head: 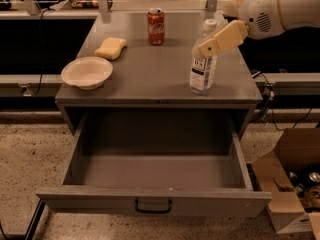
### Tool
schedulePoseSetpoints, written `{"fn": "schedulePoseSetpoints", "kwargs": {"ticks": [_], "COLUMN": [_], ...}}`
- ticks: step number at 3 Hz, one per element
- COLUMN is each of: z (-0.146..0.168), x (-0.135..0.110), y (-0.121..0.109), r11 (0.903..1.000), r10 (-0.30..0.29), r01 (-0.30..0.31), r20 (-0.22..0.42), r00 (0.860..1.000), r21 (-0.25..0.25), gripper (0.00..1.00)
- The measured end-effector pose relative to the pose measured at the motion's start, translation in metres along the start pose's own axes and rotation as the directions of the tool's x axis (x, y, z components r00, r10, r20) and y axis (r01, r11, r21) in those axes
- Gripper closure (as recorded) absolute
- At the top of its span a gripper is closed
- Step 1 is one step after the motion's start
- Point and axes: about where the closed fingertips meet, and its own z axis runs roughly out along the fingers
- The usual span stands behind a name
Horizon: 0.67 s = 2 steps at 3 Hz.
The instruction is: Place blue plastic bottle into top drawer
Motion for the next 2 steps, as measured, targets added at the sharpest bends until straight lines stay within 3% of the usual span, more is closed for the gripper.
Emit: {"fn": "schedulePoseSetpoints", "kwargs": {"ticks": [1,2], "z": [0.012,0.02], "x": [0.013,0.025], "y": [-0.003,-0.014], "r11": [0.9968,0.9907], "r10": [0.069,0.094], "r01": [-0.069,-0.095], "r20": [-0.008,0.013], "r00": [0.998,0.995], "r21": [0.041,0.098], "gripper": [0.0,0.0]}}
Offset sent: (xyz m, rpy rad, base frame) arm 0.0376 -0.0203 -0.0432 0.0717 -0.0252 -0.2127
